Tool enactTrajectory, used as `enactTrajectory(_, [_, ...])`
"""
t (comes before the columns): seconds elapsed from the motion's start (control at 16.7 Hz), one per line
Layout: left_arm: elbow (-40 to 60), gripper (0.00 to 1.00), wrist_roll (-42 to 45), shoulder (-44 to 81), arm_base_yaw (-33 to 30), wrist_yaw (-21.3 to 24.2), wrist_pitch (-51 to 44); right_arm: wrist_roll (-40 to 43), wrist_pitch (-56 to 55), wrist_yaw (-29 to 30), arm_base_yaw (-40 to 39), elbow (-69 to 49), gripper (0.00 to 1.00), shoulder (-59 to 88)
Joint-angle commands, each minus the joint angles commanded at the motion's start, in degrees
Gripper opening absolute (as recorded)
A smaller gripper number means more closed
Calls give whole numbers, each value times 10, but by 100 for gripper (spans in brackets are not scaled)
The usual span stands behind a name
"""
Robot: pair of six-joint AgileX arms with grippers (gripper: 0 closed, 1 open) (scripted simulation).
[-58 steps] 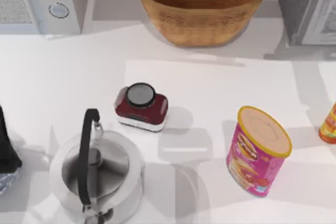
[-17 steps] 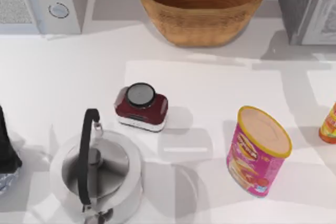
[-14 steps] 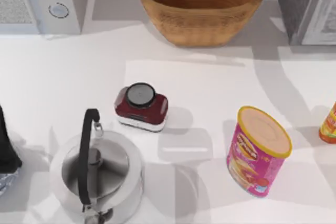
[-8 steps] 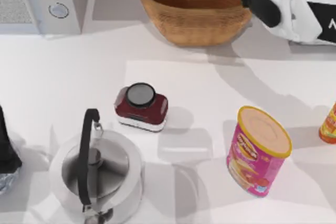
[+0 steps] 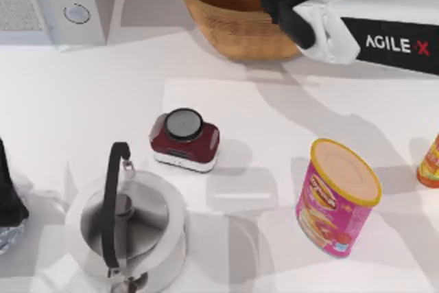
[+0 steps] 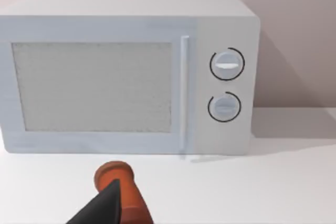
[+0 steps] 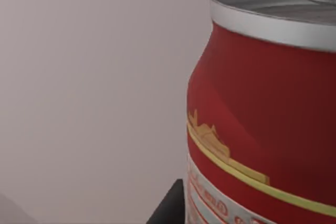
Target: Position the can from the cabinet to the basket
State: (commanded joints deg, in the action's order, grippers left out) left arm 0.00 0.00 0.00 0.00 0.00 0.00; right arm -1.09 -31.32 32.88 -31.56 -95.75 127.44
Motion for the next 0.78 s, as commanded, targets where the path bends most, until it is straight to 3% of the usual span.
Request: enactTrajectory(0.78, [0,100,0,0,0,0,0,1,12,-13,14,-63,0,51])
